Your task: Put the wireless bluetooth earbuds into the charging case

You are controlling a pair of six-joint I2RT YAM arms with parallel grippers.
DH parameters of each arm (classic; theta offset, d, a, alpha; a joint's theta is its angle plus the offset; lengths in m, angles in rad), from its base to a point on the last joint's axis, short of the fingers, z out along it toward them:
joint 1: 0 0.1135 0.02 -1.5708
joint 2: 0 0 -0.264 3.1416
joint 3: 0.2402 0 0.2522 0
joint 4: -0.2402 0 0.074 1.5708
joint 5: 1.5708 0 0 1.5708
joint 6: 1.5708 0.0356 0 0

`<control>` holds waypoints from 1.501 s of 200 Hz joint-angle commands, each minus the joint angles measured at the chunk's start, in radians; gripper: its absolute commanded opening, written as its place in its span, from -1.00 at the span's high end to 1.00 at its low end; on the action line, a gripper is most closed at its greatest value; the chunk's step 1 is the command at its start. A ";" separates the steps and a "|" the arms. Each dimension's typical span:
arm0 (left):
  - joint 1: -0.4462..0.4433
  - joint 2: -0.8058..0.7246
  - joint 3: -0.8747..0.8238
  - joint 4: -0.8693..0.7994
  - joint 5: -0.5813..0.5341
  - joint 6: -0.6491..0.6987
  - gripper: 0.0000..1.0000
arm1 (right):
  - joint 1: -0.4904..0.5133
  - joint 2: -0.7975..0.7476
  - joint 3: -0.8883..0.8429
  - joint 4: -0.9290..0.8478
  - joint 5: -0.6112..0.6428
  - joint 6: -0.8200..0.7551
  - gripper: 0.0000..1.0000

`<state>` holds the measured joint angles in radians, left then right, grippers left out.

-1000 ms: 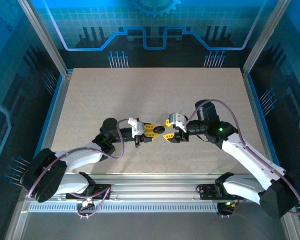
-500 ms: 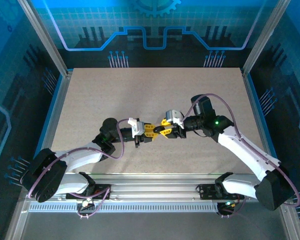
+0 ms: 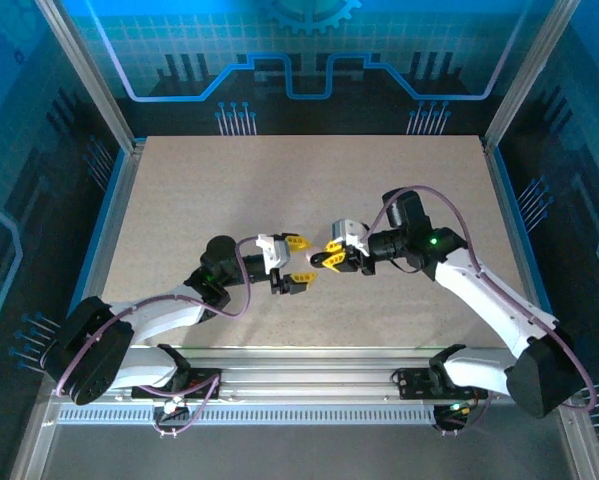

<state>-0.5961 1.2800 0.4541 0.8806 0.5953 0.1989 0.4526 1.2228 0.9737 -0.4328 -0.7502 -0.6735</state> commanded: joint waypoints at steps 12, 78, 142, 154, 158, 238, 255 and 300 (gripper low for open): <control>-0.003 -0.033 0.018 -0.062 -0.152 0.008 -0.54 | -0.074 0.101 0.086 -0.153 0.103 0.046 0.63; -0.002 -0.007 0.104 -0.302 -0.444 -0.046 -0.60 | -0.205 0.321 0.193 -0.260 0.360 0.305 0.62; 0.042 0.044 0.173 -0.422 -0.528 -0.139 -0.63 | -0.367 0.515 0.315 -0.418 0.437 0.339 0.60; 0.048 0.048 0.174 -0.426 -0.529 -0.143 -0.63 | -0.390 0.545 0.338 -0.440 0.455 0.337 0.60; 0.050 0.049 0.175 -0.428 -0.529 -0.146 -0.63 | -0.398 0.555 0.344 -0.445 0.460 0.336 0.61; 0.058 0.093 0.184 -0.416 -0.525 -0.138 -0.63 | -0.493 0.713 0.444 -0.528 0.462 0.300 0.59; 0.059 0.097 0.186 -0.410 -0.517 -0.134 -0.63 | -0.505 0.730 0.454 -0.539 0.454 0.293 0.59; 0.060 0.108 0.195 -0.411 -0.503 -0.130 -0.63 | -0.522 0.776 0.475 -0.558 0.471 0.287 0.46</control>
<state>-0.5449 1.3758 0.6159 0.4675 0.0826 0.0765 -0.0517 1.9656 1.4181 -0.9455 -0.2855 -0.3729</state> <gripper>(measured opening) 0.816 0.253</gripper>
